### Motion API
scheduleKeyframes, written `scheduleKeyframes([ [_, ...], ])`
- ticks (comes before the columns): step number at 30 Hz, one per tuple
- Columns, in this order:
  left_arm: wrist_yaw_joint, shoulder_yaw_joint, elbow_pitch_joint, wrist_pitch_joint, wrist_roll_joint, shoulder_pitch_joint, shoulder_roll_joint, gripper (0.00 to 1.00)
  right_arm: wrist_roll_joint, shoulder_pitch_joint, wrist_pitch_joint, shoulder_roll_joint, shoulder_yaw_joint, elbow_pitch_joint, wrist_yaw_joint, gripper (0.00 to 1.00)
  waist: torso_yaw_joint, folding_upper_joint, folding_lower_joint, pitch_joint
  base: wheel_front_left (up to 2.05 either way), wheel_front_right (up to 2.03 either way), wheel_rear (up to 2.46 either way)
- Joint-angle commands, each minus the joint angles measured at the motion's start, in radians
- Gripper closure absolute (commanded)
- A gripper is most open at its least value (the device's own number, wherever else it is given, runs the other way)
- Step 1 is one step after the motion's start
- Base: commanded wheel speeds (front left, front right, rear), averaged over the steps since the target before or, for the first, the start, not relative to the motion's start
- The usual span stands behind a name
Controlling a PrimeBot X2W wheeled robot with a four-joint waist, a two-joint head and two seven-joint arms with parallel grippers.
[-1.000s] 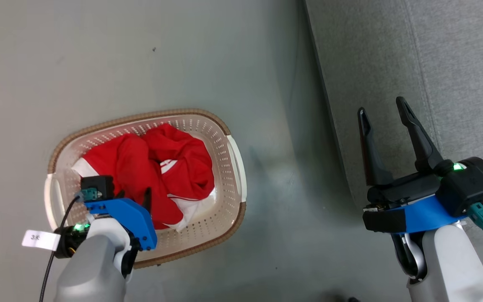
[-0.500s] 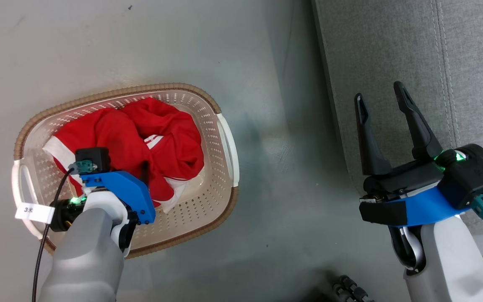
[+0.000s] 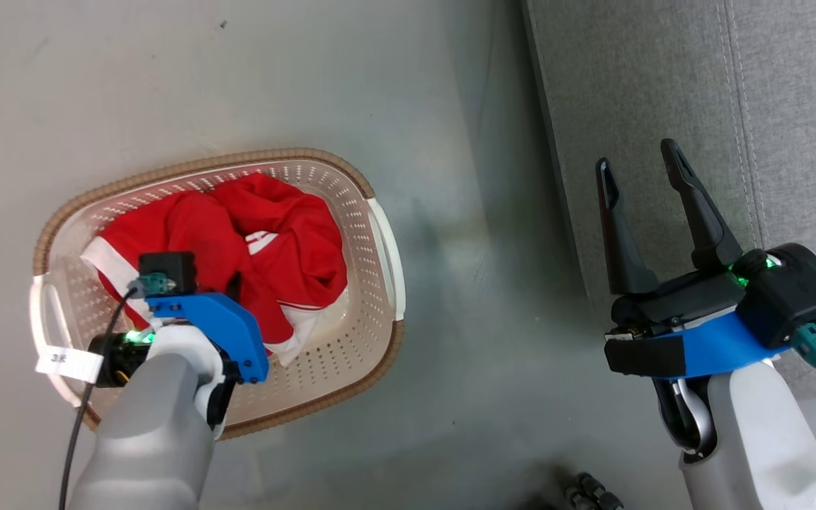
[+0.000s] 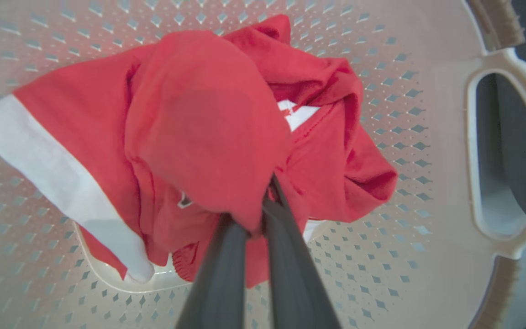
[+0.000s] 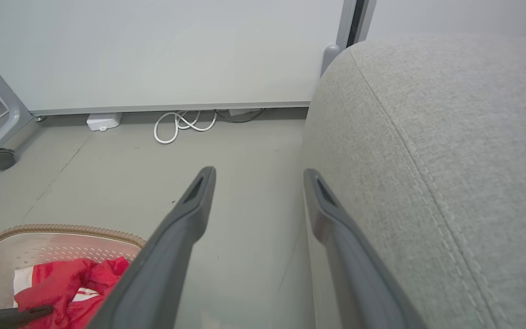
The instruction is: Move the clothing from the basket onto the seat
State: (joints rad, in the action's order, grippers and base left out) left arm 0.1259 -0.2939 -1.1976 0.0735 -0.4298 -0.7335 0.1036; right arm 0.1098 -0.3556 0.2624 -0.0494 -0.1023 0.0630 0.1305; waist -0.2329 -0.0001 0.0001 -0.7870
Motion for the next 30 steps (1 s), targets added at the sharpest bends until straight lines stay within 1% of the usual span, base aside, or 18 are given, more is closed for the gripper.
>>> scheduleKeyframes([
  [1,0.007,-0.017,-0.001,0.008,0.000,0.006,-0.002,1.00,0.001,-0.015,0.004,-0.002,0.001,0.005,0.000,0.00,0.013,0.0001,-0.0001,0.025,0.00,0.00,0.00],
  [3,0.007,-0.050,0.000,0.016,0.005,0.018,-0.009,1.00,-0.006,-0.010,0.004,-0.002,0.008,0.011,0.000,0.00,0.029,0.0001,-0.0001,0.057,0.00,0.00,0.00],
  [7,0.007,-0.089,-0.008,0.026,-0.018,0.062,-0.020,1.00,-0.020,0.013,0.004,-0.002,0.008,0.037,0.000,0.00,0.059,0.0001,-0.0001,0.154,0.00,0.00,0.00],
  [16,0.007,-0.207,0.009,0.049,-0.046,0.163,-0.036,1.00,-0.036,0.075,0.004,-0.002,0.004,0.095,0.000,0.00,0.121,0.0001,-0.0001,0.392,0.00,0.00,0.00],
  [24,0.007,-0.331,0.098,0.036,-0.096,0.207,-0.048,1.00,-0.049,0.155,0.004,-0.002,0.024,0.140,0.000,0.00,0.179,0.0001,-0.0001,0.566,0.00,0.00,0.00],
  [30,0.007,-0.418,0.202,0.041,-0.147,0.212,-0.050,1.00,-0.056,0.212,0.004,-0.002,0.041,0.159,0.000,0.00,0.216,0.0001,-0.0001,0.661,0.00,0.00,0.00],
])
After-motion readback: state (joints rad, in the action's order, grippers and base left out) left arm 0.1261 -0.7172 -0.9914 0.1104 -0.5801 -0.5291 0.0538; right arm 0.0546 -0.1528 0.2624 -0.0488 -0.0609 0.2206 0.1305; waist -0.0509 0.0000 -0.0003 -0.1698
